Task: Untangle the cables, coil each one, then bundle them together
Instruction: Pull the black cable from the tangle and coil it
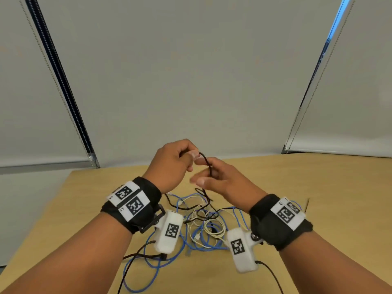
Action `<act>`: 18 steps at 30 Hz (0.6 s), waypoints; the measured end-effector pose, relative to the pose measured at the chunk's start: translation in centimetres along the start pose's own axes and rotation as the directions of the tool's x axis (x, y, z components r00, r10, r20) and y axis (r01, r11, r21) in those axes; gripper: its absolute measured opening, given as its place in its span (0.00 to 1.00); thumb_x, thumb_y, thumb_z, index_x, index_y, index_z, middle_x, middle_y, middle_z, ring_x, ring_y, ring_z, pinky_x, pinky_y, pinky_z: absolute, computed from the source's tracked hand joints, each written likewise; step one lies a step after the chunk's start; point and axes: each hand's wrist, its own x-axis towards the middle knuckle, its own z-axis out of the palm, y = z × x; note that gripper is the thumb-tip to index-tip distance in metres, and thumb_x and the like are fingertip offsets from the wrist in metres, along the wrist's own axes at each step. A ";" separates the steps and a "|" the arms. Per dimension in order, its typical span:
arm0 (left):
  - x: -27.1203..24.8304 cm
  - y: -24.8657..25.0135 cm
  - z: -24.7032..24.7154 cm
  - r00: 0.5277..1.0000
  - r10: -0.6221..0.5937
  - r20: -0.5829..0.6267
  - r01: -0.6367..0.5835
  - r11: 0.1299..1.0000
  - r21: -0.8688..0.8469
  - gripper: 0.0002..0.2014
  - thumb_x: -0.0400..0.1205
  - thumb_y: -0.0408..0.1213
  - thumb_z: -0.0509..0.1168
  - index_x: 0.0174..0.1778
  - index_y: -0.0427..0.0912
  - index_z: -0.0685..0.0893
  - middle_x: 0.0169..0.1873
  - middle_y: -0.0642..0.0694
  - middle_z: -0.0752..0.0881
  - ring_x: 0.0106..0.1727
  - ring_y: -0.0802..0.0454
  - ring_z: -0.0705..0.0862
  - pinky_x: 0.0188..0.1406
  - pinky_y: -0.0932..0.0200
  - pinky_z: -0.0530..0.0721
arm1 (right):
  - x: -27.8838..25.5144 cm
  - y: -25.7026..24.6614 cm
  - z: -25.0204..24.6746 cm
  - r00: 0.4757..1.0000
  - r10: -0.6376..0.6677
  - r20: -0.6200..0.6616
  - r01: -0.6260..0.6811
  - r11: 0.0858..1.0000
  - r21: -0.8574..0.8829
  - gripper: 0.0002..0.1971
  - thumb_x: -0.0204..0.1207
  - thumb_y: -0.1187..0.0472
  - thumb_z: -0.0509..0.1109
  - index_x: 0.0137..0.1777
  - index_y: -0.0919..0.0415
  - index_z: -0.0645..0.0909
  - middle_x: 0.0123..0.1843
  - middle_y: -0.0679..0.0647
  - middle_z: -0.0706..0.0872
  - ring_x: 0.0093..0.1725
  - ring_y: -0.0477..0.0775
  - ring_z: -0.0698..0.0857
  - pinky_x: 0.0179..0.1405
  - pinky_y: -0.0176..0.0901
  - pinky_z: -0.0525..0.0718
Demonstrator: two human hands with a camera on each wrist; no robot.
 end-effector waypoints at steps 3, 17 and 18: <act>0.5 0.1 -0.9 0.994 0.027 -0.108 -0.026 1.000 0.015 0.08 0.85 0.36 0.63 0.44 0.45 0.86 0.28 0.51 0.84 0.29 0.55 0.87 0.44 0.39 0.90 | 0.2 2.1 1.7 1.000 0.026 -0.008 -0.026 1.000 0.005 0.06 0.77 0.65 0.70 0.52 0.63 0.81 0.40 0.49 0.90 0.49 0.60 0.93 0.62 0.65 0.86; -2.0 0.8 0.9 0.950 0.268 -0.160 -0.134 0.814 0.566 0.29 0.74 0.27 0.54 0.69 0.47 0.85 0.71 0.42 0.78 0.72 0.40 0.76 0.74 0.39 0.73 | -1.0 6.8 -4.9 0.973 0.231 0.018 -0.208 0.907 -0.365 0.09 0.85 0.58 0.66 0.47 0.51 0.87 0.34 0.54 0.92 0.34 0.49 0.85 0.43 0.51 0.84; -2.4 1.6 2.3 0.950 0.307 -0.048 -0.232 0.804 0.548 0.29 0.73 0.31 0.51 0.66 0.46 0.87 0.66 0.43 0.83 0.69 0.42 0.80 0.72 0.39 0.76 | -0.7 6.6 -5.2 0.974 0.228 0.013 -0.206 0.901 -0.383 0.09 0.85 0.58 0.66 0.47 0.51 0.87 0.34 0.53 0.92 0.34 0.48 0.85 0.42 0.49 0.84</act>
